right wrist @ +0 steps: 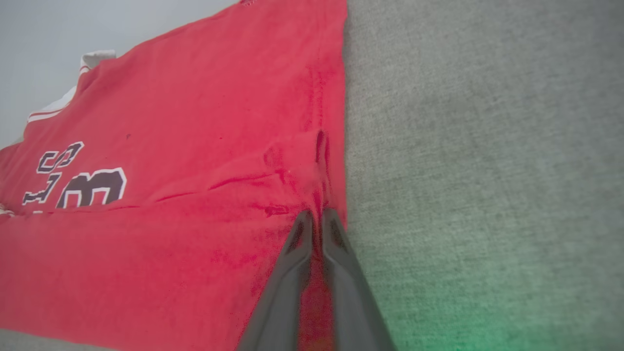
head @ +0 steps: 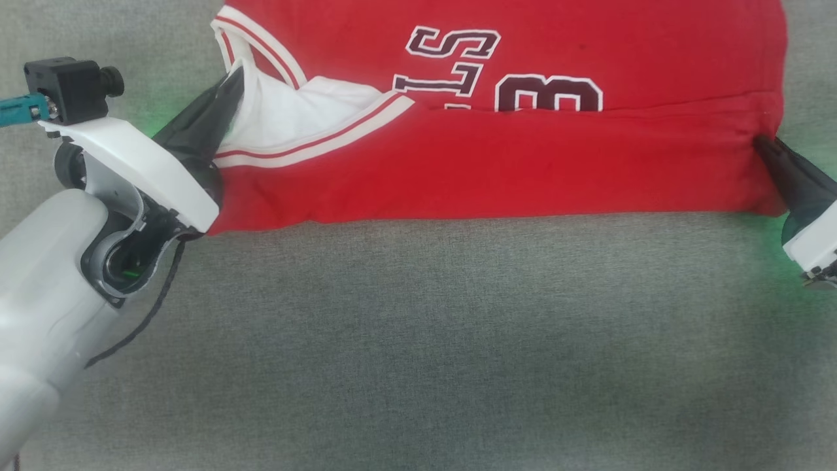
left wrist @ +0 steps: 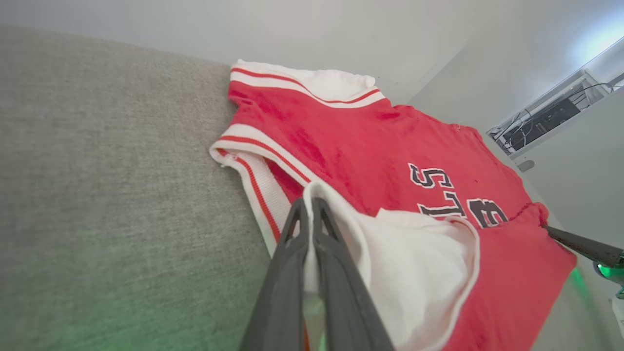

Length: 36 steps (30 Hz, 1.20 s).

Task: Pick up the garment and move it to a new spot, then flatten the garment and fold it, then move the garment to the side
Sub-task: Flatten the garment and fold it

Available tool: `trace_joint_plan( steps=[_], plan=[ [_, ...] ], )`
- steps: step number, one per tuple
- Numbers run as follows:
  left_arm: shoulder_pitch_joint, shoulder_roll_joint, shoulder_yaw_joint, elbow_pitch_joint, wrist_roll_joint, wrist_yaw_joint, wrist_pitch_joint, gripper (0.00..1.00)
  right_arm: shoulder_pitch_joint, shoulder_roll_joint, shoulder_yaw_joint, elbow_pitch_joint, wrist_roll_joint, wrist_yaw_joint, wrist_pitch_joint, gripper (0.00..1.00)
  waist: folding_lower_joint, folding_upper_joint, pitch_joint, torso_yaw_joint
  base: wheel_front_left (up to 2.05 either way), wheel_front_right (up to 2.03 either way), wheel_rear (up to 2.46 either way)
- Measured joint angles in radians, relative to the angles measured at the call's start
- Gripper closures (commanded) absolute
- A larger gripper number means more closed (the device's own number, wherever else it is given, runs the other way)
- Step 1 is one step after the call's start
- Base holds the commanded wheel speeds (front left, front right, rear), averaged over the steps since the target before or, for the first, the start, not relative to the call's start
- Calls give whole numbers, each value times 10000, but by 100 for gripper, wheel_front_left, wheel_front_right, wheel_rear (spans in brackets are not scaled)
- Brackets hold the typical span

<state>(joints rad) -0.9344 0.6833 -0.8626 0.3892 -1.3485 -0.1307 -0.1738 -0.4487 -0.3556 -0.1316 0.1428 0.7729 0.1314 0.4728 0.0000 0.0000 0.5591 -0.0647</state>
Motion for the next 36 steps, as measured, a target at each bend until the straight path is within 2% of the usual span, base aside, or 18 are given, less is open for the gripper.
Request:
trace_joint_plan(
  steps=[1, 5, 8, 12, 15, 18, 21, 25, 29, 30, 31, 32, 34, 36],
  plan=[
    [-81, 25, -148, 82, 2, 0, -2, 0, 4, -29, 69, 31, -8, 0, -96, 0, 0, 0, -58, -12, 0, 0, 0],
    [-424, 320, -715, 207, 50, 0, -77, 0, 163, -174, 311, 90, -77, -4, -477, 0, 0, 0, -388, -38, 0, 0, 0],
    [-845, 807, -1139, 236, 345, 0, 81, 0, 410, -336, 349, -44, -119, -8, -719, 0, 0, 0, -735, -26, 0, 0, 0],
    [-1269, 1329, -1833, 19, 418, 0, 1392, 0, 789, -481, 305, -249, -163, -8, -920, 0, 0, 0, -1239, 32, 0, 0, 0],
    [-1519, 1672, -2288, -201, 167, 27, 3070, 0, 1001, -520, 232, -424, -163, -8, -943, 0, 0, 0, -1590, 85, 0, 0, 0],
    [-1513, 1835, -2713, -573, -543, 579, 5024, 0, 1190, -512, 155, -564, -161, -8, -941, 0, 0, 0, -1833, 133, 0, 0, 0],
    [-1521, 1797, -2941, -1139, -1074, 1095, 6303, 0, 1208, -506, 123, -742, -161, -8, -932, 0, -1, 0, -1827, 110, 0, 0, 0],
    [-1522, 1689, -3053, -1200, -1655, 1611, 7210, 0, 1147, -485, 311, -911, -211, -8, -899, 0, 0, 0, -1528, -113, 0, 0, 0],
    [-1522, 1762, -3141, -926, -1942, 1628, 7810, 0, 996, -500, 389, -1043, -242, -8, -897, 0, -1, 0, -1269, -368, 0, 0, 0],
    [-1528, 1785, -3099, -897, -2065, 1547, 7919, 4, 966, -520, 399, -1060, -247, -8, -897, 0, 0, 0, -1215, -425, 0, 0, 0],
    [-1526, 1781, -3018, -855, -2263, 1498, 7981, 42, 964, -545, 403, -1078, -255, -8, -897, 0, -1, 0, -1164, -474, 0, 0, 0],
    [-1526, 1801, -2974, -821, -2359, 1417, 8025, 85, 964, -568, 407, -1085, -270, -8, -886, 0, 0, 0, -1121, -515, 0, 0, 0],
    [-1539, 1843, -2957, -750, -2353, 1331, 8050, 100, 964, -685, 493, -1122, -418, -8, -796, 0, -1, 0, -1058, -568, 0, 0, 0],
    [-1546, 1850, -2924, -681, -2357, 1225, 8042, 100, 964, -913, 629, -1141, -623, -8, -612, 0, 0, 0, -1015, -583, 0, 0, 0]
  ],
)
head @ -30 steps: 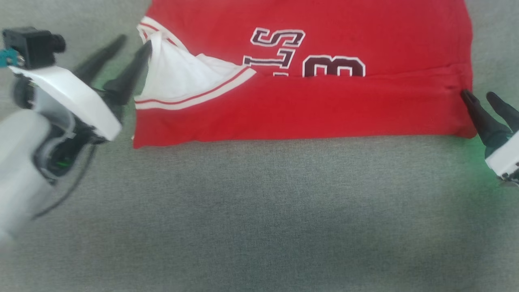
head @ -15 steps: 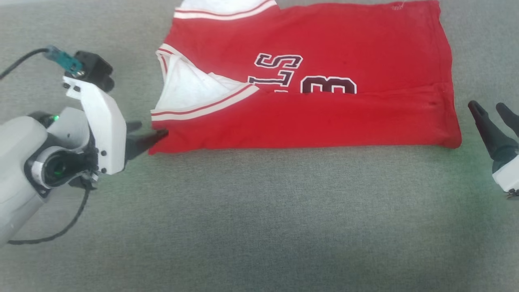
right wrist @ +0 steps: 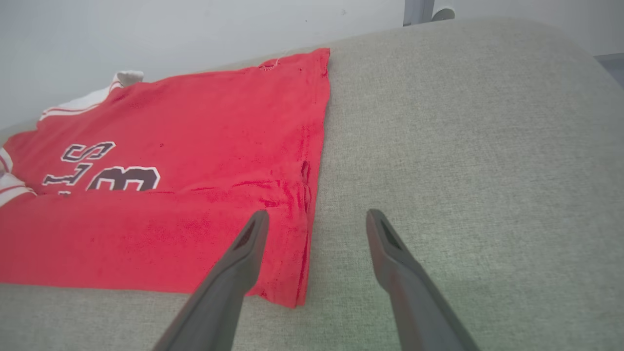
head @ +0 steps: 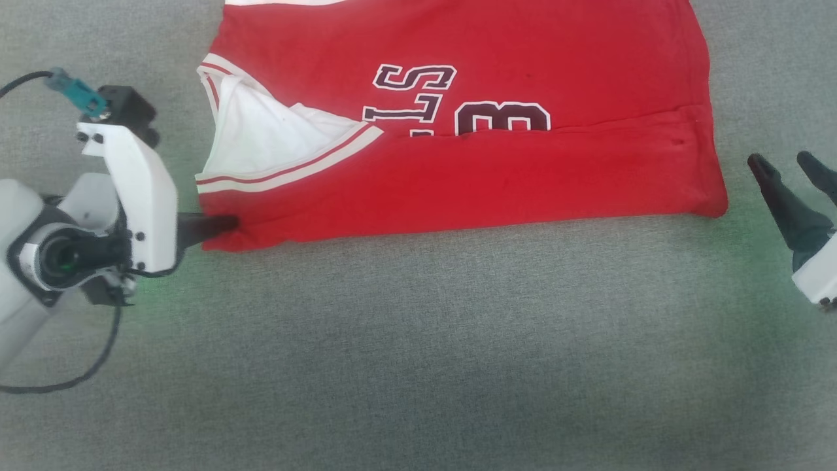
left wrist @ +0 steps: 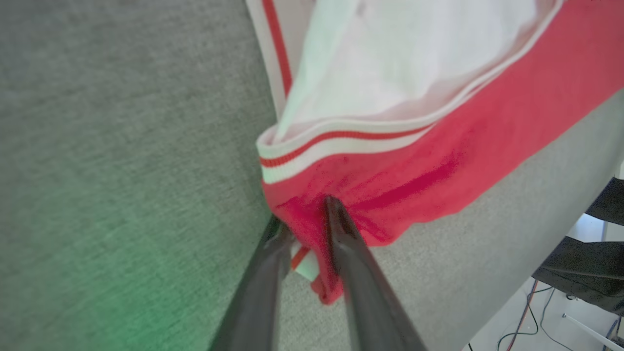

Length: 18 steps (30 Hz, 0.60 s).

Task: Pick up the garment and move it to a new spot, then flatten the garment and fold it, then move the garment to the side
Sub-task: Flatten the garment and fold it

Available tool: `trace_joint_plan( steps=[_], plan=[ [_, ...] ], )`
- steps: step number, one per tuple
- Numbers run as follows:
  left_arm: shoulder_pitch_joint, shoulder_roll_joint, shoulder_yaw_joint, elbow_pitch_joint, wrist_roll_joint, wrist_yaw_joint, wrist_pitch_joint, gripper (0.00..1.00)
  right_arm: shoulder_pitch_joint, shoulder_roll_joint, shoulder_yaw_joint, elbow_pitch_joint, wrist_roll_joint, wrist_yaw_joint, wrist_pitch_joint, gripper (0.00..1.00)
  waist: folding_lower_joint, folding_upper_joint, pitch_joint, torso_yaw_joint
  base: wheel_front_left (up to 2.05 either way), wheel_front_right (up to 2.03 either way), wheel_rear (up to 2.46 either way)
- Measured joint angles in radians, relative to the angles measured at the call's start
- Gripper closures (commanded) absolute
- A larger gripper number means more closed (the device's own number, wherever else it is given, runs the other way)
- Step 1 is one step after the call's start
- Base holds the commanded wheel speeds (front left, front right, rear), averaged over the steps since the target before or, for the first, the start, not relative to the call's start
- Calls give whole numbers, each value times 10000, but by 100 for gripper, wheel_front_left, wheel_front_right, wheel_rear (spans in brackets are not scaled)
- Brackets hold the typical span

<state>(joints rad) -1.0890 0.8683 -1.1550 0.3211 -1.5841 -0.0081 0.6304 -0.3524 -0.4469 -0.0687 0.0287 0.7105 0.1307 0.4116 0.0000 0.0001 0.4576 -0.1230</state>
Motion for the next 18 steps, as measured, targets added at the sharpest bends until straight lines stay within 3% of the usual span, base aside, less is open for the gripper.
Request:
trace_joint_plan(
  steps=[10, 16, 17, 18],
  plan=[
    [-71, -485, 104, -73, 27, -462, -291, 100, -620, -1411, 1310, 125, 92, 0, 3001, 0, 0, 0, 240, 316, 0, 0, 0],
    [-191, -675, 134, -59, 171, -688, -447, 100, -1481, -1396, 1607, 844, -249, 0, 4393, 0, 0, 0, 506, 536, 0, 0, 0],
    [-198, -717, 144, -48, 176, -738, -506, 100, -1559, -1413, 1668, 859, -316, -2, 4539, 16, 0, 0, 537, 582, 0, 0, 0],
    [-199, -767, 167, -35, 180, -763, -525, 100, -1616, -1413, 1701, 867, -349, -2, 4614, 62, 0, 0, 566, 627, 0, 0, 0]
  ],
)
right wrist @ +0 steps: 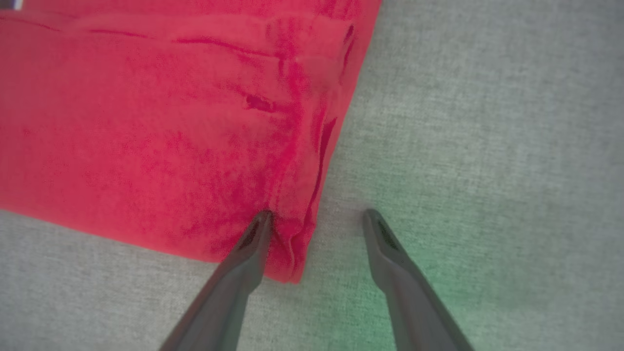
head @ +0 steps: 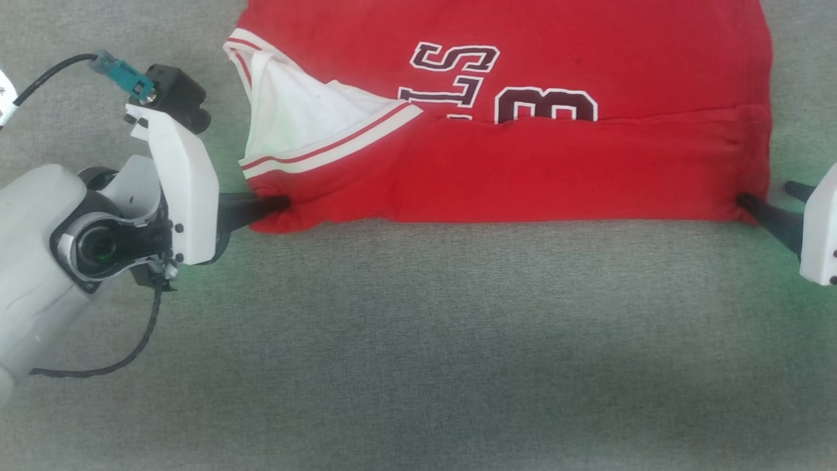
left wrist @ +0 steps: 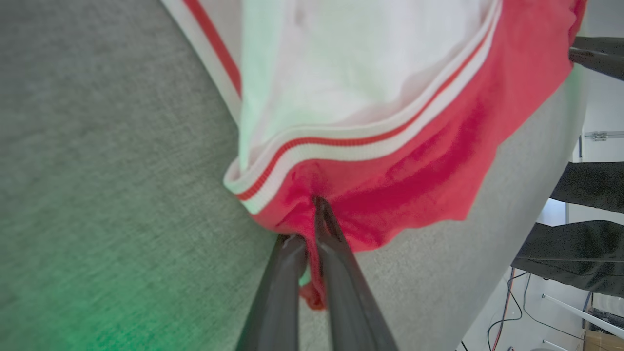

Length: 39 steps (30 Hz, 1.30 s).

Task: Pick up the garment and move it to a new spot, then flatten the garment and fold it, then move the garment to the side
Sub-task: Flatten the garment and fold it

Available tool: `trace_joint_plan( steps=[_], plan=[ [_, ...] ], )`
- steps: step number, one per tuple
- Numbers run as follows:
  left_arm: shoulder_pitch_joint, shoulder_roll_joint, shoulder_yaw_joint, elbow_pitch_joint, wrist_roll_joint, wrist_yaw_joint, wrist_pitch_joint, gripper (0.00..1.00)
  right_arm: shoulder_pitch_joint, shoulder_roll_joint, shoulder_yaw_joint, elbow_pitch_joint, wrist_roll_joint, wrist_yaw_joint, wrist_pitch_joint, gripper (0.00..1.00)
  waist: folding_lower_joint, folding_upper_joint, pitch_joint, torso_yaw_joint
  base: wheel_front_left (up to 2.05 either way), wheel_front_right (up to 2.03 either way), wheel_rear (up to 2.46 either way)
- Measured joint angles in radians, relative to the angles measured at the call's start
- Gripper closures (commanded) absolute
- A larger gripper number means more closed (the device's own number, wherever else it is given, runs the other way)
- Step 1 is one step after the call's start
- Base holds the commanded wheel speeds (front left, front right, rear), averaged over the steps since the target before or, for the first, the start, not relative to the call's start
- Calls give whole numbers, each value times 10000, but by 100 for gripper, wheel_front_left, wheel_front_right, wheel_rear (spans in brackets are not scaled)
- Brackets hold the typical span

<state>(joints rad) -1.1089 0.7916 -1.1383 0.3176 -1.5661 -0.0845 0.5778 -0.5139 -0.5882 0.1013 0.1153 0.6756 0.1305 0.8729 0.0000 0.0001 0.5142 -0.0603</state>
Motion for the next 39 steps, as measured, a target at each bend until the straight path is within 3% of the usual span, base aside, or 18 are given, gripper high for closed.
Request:
trace_joint_plan(
  steps=[1, 2, 10, 21, 28, 34, 35, 36, 37, 38, 39],
  plan=[
    [0, -59, 19, 19, -2, -56, -67, 100, -28, 40, -4, 23, 4, 0, 21, 93, 0, 0, 18, 43, 0, 0, 0],
    [2, -107, 36, 50, -2, -82, -119, 100, -31, 63, -10, 31, 6, 0, 73, 100, 0, 0, 28, 79, 0, 0, 0],
    [505, -73, 151, -140, -146, -318, -660, 100, 242, 140, 117, -171, 163, 0, -59, 100, 0, -1, -327, 192, 0, 0, 0],
    [2603, 1687, 77, -3033, -527, -378, -1766, 100, 1548, -665, 447, -807, 1072, 2, 102, 100, 0, 0, -1298, 357, 0, 0, 0],
    [3693, 2638, -182, -4713, -493, 42, -2422, 100, 2882, -1317, 115, -1329, 1515, 2, 58, 100, 0, -1, -1539, 484, 0, 0, 0],
    [4357, 2909, -244, -5474, -443, 366, -3289, 100, 3840, -1384, -495, -1778, 1691, 2, -249, 100, 0, 0, -1648, 495, 0, 0, 0],
    [4419, 2905, -232, -5471, -441, 399, -3425, 100, 3908, -1338, -569, -1820, 1676, 2, -353, 80, 0, 0, -1670, 491, 0, 0, 0],
    [4468, 2890, -222, -5455, -437, 447, -3522, 100, 3937, -1264, -681, -1841, 1620, 2, -514, 80, 0, 0, -1690, 489, 0, 0, 0],
    [4505, 2878, -219, -5438, -422, 447, -3618, 79, 3937, -1179, -784, -1873, 1523, 2, -708, 52, 0, 0, -1709, 483, 0, 0, 0],
    [4525, 2853, -188, -5409, -395, 449, -3745, 51, 3934, -1110, -876, -1921, 1421, 2, -909, 0, 0, 0, -1730, 475, 0, 0, 0],
    [4526, 2821, -115, -5377, -397, 449, -3896, 11, 3929, -1068, -972, -1983, 1329, 2, -1118, 0, 0, 0, -1747, 471, 0, 0, 0]
  ],
)
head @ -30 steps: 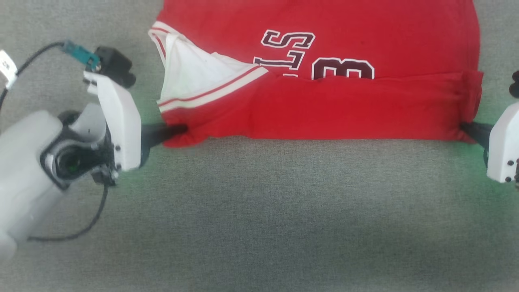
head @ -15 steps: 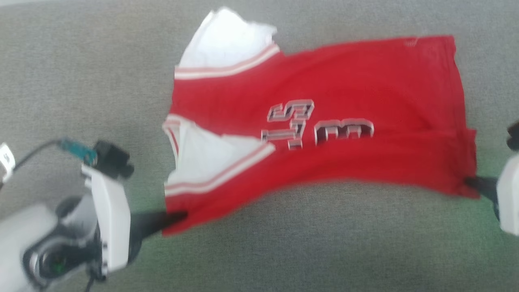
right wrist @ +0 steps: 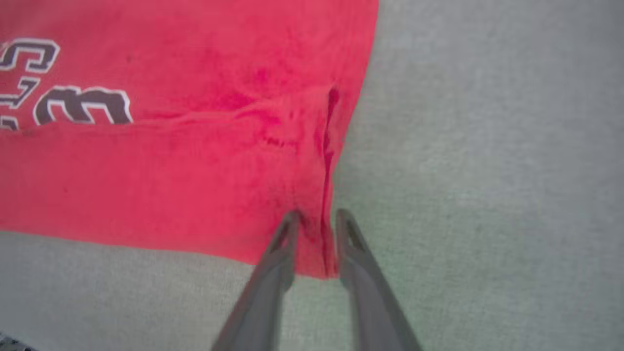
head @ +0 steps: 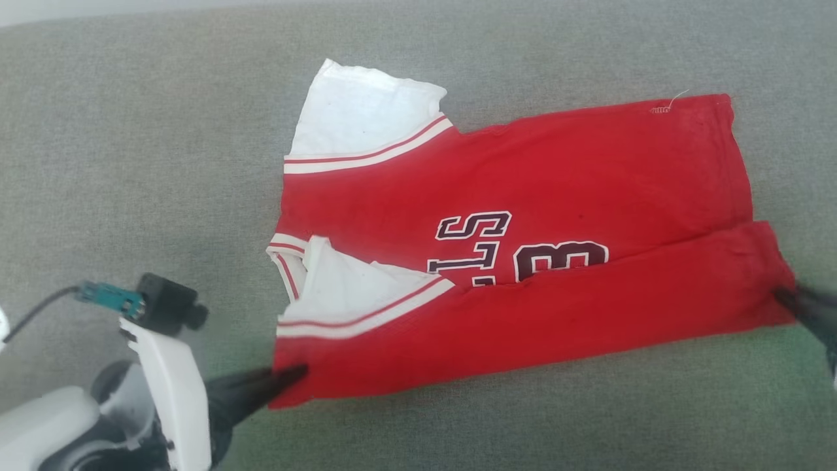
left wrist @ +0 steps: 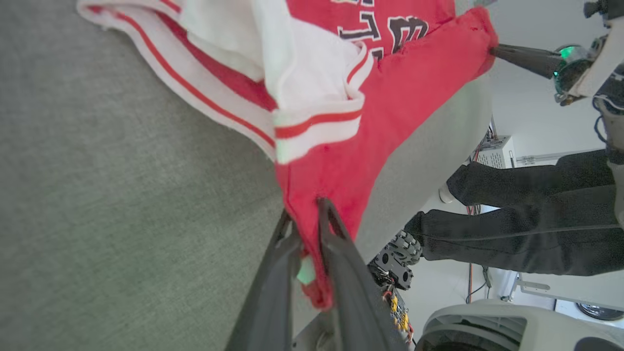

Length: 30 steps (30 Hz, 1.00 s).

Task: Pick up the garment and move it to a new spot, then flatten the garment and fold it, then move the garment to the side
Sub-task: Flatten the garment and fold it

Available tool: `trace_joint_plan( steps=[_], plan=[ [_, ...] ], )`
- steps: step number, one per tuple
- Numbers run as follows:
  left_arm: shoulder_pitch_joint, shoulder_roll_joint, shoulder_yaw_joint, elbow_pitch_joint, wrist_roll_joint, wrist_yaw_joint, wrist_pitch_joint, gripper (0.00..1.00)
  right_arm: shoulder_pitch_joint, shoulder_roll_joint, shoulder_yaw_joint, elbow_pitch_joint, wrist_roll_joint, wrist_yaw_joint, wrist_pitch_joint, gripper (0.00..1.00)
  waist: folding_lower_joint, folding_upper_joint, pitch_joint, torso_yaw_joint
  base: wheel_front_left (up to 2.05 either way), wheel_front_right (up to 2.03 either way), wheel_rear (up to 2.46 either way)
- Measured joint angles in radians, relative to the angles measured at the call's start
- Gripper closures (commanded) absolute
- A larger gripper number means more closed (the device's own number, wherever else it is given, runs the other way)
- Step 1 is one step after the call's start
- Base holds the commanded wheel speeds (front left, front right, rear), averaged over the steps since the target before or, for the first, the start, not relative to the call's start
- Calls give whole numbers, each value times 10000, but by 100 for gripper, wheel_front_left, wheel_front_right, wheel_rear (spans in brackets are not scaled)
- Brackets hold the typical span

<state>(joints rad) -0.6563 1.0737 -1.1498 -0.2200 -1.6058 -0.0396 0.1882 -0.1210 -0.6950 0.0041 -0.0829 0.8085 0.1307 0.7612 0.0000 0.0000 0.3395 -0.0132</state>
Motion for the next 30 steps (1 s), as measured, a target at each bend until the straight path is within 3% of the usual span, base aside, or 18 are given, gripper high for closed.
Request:
trace_joint_plan(
  steps=[1, 7, 13, 19, 22, 27, 30],
  plan=[
    [-1, 2, 79, 19, 8, 0, -130, 0, -35, 46, -105, -38, -104, 0, -244, 0, 0, 0, -7, -20, 0, 0, 0],
    [-183, -23, 1035, 757, 59, 148, -1797, 0, -667, 600, -408, -144, -1104, 0, -2677, 0, 0, 0, 0, -167, 0, 0, 0],
    [-468, -594, 1816, 2579, 777, 453, -3810, 0, -1598, 1908, 29, 247, -2307, 0, -5210, 0, 0, 0, 106, -642, 0, 0, 0],
    [-1723, -1298, 2334, 4675, 1676, 614, -4226, 0, -2184, 3193, 244, 372, -3022, 0, -7187, 0, 0, 0, 364, -1210, 0, 0, 0],
    [-2791, -1626, 2230, 5670, 2236, 708, -3714, 0, -2367, 3595, 383, 376, -3166, 0, -7806, 0, -1, 0, 549, -1508, 0, 0, 0],
    [-5248, -2228, 1726, 7706, 2915, 447, -1233, 0, -2632, 3965, 934, 384, -3308, 0, -8199, 0, 0, 0, 1036, -2114, 0, 0, 0],
    [-6161, -2673, 1490, 8679, 2709, 435, 616, 0, -2723, 4073, 1022, 441, -3325, 0, -8263, 0, 0, 0, 1286, -2415, 0, 0, 0]
  ],
)
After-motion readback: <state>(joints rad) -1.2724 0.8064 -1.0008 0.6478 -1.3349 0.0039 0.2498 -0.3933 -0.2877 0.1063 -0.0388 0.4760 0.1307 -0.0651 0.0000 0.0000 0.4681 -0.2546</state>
